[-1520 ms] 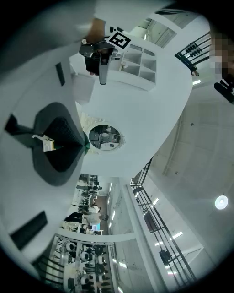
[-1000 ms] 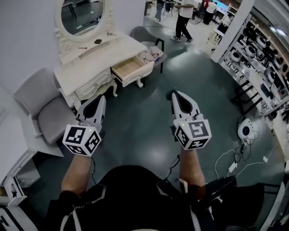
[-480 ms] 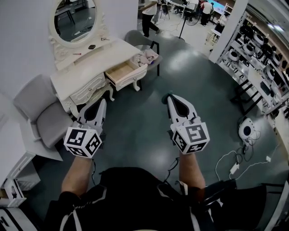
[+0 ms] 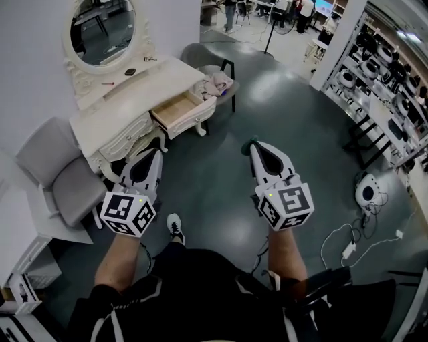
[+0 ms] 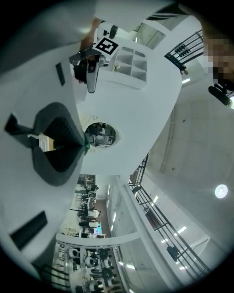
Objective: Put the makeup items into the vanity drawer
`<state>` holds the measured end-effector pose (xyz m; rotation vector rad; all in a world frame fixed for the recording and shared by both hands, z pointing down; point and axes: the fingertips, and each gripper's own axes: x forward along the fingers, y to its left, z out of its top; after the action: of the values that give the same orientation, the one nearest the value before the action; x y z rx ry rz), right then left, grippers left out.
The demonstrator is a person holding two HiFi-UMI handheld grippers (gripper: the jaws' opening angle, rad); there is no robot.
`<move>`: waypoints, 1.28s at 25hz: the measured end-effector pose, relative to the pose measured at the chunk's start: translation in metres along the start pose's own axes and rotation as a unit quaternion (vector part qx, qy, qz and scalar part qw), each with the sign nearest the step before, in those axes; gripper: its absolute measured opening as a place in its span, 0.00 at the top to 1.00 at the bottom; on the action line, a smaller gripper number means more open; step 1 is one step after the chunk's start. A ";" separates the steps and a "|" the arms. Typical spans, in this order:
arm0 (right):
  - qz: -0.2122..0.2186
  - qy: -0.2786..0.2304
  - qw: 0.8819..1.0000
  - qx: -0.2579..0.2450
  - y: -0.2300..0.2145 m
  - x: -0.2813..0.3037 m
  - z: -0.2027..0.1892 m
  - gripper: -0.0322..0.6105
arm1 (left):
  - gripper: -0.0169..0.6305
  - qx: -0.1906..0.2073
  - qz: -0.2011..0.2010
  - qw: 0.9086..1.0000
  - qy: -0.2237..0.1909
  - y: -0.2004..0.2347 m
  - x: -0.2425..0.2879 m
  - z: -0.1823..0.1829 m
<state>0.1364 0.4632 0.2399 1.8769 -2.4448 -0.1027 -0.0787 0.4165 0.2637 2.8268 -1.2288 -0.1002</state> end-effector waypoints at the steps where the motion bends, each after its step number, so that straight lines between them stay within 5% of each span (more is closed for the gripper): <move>1: -0.002 0.001 1.000 0.001 -0.002 0.009 -0.001 0.94 | 0.97 0.003 -0.003 1.000 0.001 0.006 0.008 -0.001; 12: -0.018 0.006 1.000 -0.003 -0.021 0.125 0.005 0.94 | 0.97 0.021 -0.024 0.999 -0.009 0.092 0.088 0.014; 32: -0.027 0.029 0.999 -0.006 -0.015 0.298 0.000 0.94 | 0.97 -0.007 -0.039 0.999 -0.005 0.241 0.178 0.005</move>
<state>0.0741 0.1718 0.2405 1.9128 -2.3520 -0.0630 -0.1336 0.1225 0.2717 2.8655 -1.1143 -0.1260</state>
